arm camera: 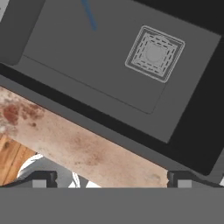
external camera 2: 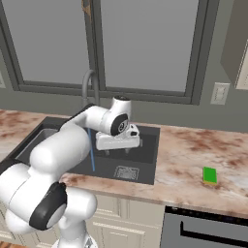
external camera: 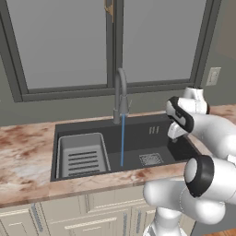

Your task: Soak the sponge with water for a few seconds and then drop it inside the sink.

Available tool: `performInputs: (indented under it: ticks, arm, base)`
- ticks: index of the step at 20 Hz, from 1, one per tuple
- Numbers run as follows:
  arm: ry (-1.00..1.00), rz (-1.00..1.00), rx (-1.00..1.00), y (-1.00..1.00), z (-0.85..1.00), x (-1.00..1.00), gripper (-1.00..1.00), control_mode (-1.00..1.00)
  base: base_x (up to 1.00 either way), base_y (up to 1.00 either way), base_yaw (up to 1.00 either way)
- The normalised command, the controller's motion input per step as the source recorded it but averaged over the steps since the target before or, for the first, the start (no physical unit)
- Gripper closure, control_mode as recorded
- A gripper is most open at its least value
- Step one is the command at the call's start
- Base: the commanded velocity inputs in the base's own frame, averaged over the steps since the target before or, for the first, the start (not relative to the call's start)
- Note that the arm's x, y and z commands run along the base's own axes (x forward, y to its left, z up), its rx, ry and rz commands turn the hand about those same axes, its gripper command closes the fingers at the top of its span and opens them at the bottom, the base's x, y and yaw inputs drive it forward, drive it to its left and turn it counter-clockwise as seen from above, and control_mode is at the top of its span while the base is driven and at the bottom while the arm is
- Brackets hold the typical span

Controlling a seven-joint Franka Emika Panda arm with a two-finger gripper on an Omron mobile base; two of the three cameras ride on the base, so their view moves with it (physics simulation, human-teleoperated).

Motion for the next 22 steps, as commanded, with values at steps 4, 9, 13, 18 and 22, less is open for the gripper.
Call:
performInputs:
  ticks: [4,9,13,18,22]
  arm:
    - [0.00,0.00,0.00,-0.19,0.00,-0.29,-1.00,-1.00]
    - [-0.02,0.00,0.00,-0.22,0.00,-0.34,-1.00,-1.00]
    - [-0.06,0.00,0.00,-0.33,0.01,-0.23,-1.00,-1.00]
    - [-0.04,0.00,0.00,-0.30,0.00,-0.03,-1.00,-1.00]
    - [-0.03,-0.03,0.00,-0.35,0.00,0.11,-1.00,-1.00]
  base:
    - [0.00,0.00,0.00]
    - [0.00,0.00,0.00]
    - [0.00,0.00,0.00]
    - [0.00,0.00,0.00]
    - [0.00,0.00,0.00]
